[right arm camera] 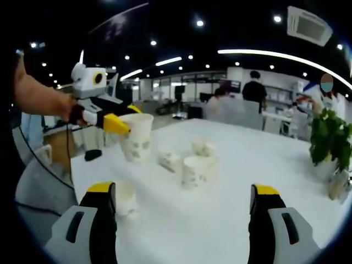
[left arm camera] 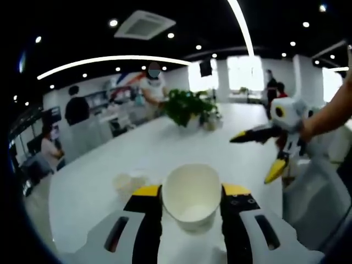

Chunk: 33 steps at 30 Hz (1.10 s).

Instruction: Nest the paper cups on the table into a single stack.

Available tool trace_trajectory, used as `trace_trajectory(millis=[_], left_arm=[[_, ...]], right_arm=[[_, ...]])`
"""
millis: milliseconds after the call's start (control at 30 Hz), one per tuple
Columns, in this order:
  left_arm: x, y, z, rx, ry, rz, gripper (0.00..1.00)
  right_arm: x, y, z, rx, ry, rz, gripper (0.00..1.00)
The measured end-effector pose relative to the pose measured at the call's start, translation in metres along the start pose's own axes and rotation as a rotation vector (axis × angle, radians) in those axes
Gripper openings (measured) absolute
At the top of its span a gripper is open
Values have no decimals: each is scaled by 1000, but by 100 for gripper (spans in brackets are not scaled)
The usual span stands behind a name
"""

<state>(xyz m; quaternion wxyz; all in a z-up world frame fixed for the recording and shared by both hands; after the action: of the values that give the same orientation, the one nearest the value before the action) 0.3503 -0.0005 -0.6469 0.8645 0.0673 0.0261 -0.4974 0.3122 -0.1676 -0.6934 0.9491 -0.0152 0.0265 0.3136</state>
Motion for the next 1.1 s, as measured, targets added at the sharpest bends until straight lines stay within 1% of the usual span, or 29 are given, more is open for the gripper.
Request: trace_trajectory(millis=[100, 167, 267, 433, 600, 700, 833, 933, 1033, 1100], left_arm=[[-4, -4, -1, 0, 2, 1, 40], [-9, -7, 1, -17, -12, 10, 40], [-13, -11, 3, -4, -15, 10, 40], [-17, -12, 10, -22, -39, 30, 39], [-18, -16, 9, -20, -40, 27, 40], [-18, -19, 11, -33, -56, 34, 40], [-16, -26, 13, -30, -58, 27, 40], [-15, -33, 11, -9, -50, 11, 40], [-15, -36, 10, -15, -53, 10, 40], [-15, -35, 9, -30, -60, 21, 39]], right_arm=[[-2, 0, -1, 2, -2, 0, 100], [-3, 1, -1, 8, -5, -3, 100], [-5, 3, -1, 13, -9, -1, 100], [-8, 6, 1, 11, -18, -2, 100], [-8, 9, 3, 10, -18, -2, 100], [-8, 10, 7, 18, -27, -3, 100], [-7, 9, 11, 12, -33, -3, 100], [-7, 7, 11, 14, -35, -7, 100], [-7, 7, 10, 13, -33, -6, 100], [-8, 7, 9, 15, -30, -6, 100]])
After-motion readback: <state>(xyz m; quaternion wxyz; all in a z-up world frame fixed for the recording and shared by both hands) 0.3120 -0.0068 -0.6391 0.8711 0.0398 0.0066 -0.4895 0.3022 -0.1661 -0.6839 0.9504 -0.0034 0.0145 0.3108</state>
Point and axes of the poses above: the point that each gripper's makers call its tool centre point, and the gripper's own axes: x roughly forward along the fingers, y roughly to its left, z roughly out of its top, the point moved 3 cm from there along -x, roughly backward along the fingers, and after that the axes turned 14 degrees about -y, right-handed, at the moved point
